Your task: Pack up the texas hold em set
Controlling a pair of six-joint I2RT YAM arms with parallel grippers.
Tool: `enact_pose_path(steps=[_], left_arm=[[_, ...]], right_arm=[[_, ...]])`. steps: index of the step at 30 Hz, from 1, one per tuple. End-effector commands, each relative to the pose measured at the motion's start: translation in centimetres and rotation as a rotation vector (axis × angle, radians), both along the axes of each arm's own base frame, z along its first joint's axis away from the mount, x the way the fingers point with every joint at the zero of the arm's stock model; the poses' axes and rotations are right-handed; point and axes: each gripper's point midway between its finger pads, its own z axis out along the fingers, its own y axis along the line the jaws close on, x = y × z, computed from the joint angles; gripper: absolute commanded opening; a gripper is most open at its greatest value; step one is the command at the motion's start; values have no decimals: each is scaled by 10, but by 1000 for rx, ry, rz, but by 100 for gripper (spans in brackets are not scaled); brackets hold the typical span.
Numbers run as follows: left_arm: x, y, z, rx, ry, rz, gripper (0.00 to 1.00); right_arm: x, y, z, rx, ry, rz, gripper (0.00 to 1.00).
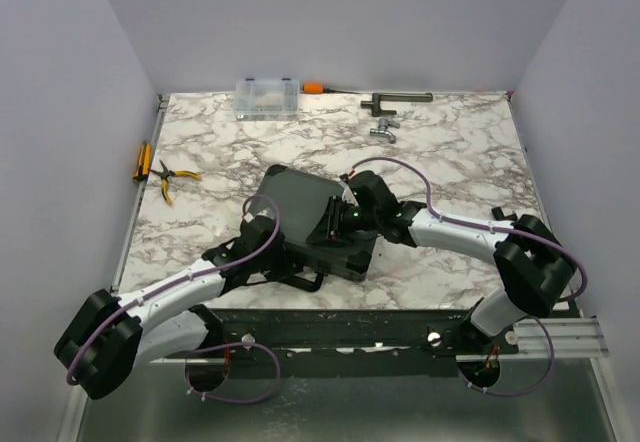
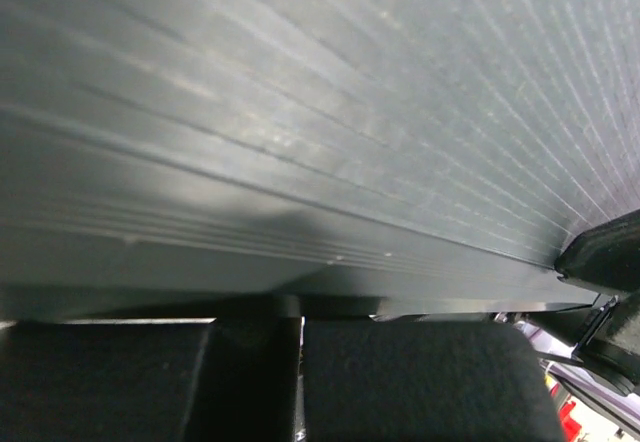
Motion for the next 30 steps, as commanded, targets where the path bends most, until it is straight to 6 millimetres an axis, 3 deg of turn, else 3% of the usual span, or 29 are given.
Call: enact_pose_path(steps=[1,13,20,30], left_arm=[[-3,7,-26,52,56,17,0],[-7,16,-34,103,58,8,0],[-1,21,3,88,-41,12,0],[-9,33,52,38,-150,12,5]], right_arm=[[-67,-107,-129,-561,258,20,31],[-66,-106,-129,-563,254,18,31],[-64,-107,-126,-567,246,12,31],[-48,-102,-109,-579,181,8,33]])
